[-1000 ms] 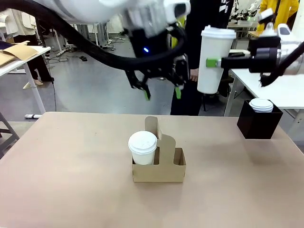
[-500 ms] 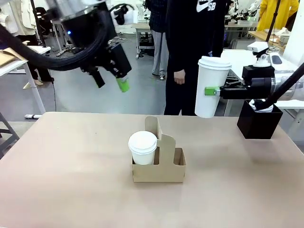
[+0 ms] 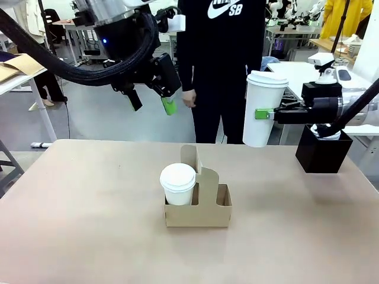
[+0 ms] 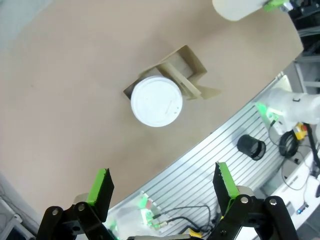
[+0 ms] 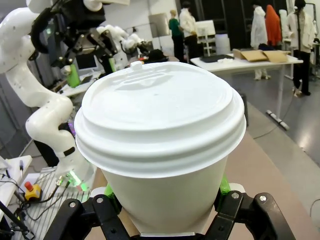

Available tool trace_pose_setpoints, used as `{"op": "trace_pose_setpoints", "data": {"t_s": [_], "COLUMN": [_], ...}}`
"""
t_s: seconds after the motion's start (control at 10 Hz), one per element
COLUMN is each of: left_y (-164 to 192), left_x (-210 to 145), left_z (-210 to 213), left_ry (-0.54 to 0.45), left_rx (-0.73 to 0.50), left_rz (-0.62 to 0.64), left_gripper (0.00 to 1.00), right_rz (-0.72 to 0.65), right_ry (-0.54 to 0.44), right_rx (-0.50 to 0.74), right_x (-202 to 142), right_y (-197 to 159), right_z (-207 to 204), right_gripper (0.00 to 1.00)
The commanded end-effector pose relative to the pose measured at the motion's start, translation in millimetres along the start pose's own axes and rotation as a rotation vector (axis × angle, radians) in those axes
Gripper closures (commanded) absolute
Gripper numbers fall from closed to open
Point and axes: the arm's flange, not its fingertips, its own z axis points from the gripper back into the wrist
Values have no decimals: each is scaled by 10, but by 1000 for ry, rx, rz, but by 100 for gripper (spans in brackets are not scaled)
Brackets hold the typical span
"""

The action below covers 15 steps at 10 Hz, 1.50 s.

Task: Pour a drink into a cup and package it in a carrier.
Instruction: Insert the held 600 ml Paper Cup into the Cup Carrier.

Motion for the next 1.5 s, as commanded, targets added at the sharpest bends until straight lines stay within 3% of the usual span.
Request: {"op": "trace_pose_setpoints", "data": {"t_s": [0.0,0.4,0.7,1.4], "left_y": [371,1008,1393,1325], "left_x": [-185,-581,-732,-697], "left_z": [-78,-214,-334,-286], "left_ry": [-56,-184,-193,-168], "left_rx": [-45,-43,-134,-86], "left_rz": [-16,-128,-159,-144], "left_gripper": [0,0,0,0], "right_rz": [1,60,70,77], "right_ry": [-54,-100,-96,-65], "right_rx": [107,250,316,378], "right_x": [-201,-744,-968,-1414], "right_y": [-109,-110,-24,-127], "right_z": [-218,-595,-771,-1068], "right_gripper": [20,20,20,20]}}
